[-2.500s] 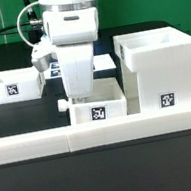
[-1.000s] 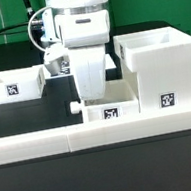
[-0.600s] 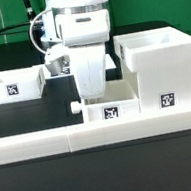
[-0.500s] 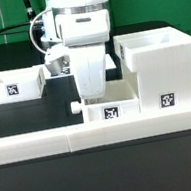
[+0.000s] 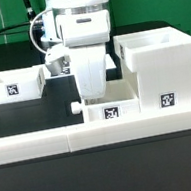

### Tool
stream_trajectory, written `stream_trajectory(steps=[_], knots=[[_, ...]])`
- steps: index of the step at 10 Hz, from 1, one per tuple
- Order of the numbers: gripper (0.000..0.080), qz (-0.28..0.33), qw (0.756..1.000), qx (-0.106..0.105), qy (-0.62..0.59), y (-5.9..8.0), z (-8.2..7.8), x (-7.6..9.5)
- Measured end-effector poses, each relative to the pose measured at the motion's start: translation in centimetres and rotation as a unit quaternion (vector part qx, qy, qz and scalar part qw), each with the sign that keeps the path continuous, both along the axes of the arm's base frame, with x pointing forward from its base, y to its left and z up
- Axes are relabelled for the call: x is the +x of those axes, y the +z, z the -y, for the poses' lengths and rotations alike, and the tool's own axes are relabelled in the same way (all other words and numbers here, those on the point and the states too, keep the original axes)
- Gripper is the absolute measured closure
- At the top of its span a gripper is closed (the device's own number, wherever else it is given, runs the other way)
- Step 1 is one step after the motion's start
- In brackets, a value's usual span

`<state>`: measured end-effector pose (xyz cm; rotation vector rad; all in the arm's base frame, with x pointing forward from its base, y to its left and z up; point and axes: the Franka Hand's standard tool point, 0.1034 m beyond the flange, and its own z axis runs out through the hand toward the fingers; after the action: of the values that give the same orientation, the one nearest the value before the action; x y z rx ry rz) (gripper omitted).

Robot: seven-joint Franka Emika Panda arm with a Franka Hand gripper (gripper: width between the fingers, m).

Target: Assemble drawer

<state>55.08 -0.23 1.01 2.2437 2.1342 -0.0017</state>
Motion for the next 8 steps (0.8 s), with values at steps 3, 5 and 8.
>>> stream_trajectory(steps=[3,5,8], knots=[[0.0757,-0.005,1.000,-0.009,0.017,0.05,0.08,0.00],[0.0757,-0.013,1.000,-0.010,0.017,0.08,0.23,-0.03],[0.0757,-0.015,1.000,-0.011,0.020,0.05,0.13,-0.08]])
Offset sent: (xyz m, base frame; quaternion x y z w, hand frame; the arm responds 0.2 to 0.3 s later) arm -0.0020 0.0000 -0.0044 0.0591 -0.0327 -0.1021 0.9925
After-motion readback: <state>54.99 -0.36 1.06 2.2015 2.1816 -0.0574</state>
